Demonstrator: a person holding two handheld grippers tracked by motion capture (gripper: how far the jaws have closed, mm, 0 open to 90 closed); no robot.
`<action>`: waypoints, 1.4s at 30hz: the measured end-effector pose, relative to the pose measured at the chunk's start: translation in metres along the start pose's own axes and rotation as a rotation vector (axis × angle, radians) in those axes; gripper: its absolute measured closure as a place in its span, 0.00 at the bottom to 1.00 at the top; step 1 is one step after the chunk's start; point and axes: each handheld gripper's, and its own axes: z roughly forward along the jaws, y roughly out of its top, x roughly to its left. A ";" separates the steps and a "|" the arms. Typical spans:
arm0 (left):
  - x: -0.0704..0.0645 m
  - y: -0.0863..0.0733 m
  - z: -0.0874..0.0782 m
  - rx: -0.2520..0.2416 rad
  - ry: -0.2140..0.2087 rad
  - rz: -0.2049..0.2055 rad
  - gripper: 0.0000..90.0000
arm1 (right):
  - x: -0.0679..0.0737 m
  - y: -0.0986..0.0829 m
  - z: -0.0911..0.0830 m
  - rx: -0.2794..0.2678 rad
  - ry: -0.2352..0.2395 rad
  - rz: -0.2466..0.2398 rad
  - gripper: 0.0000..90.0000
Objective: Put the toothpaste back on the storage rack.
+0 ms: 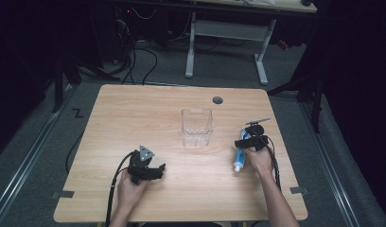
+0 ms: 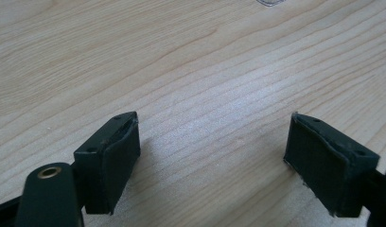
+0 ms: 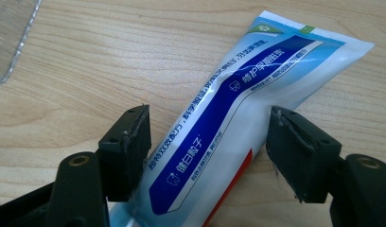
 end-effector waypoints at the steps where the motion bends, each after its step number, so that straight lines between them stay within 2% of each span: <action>1: 0.000 0.000 0.000 0.000 0.000 0.000 0.21 | 0.002 0.002 0.001 0.010 -0.014 -0.014 0.38; 10: 0.000 0.000 0.000 0.000 0.000 0.000 0.21 | 0.005 0.004 0.001 0.033 -0.024 -0.035 0.49; 16: 0.000 0.000 0.000 0.000 0.000 0.000 0.21 | 0.005 0.005 0.000 0.055 -0.014 -0.052 0.56; 21: 0.000 0.000 0.000 0.000 0.000 0.000 0.21 | 0.009 0.006 0.000 0.091 -0.011 -0.092 0.61; 25: 0.000 0.000 0.000 0.000 0.000 0.000 0.21 | 0.014 0.009 0.001 0.115 -0.036 -0.132 0.62; 30: 0.000 0.000 0.000 0.000 0.000 0.000 0.21 | 0.016 0.012 0.002 0.130 -0.049 -0.148 0.65; 34: 0.000 0.000 0.000 0.000 0.000 0.000 0.21 | 0.016 0.015 0.003 0.156 -0.050 -0.151 0.65; 35: 0.000 0.000 0.000 0.000 0.000 0.000 0.21 | 0.018 0.018 0.004 0.170 -0.060 -0.160 0.63; 42: 0.000 0.000 0.000 0.000 0.000 0.000 0.21 | 0.022 0.029 0.014 0.190 -0.069 -0.146 0.56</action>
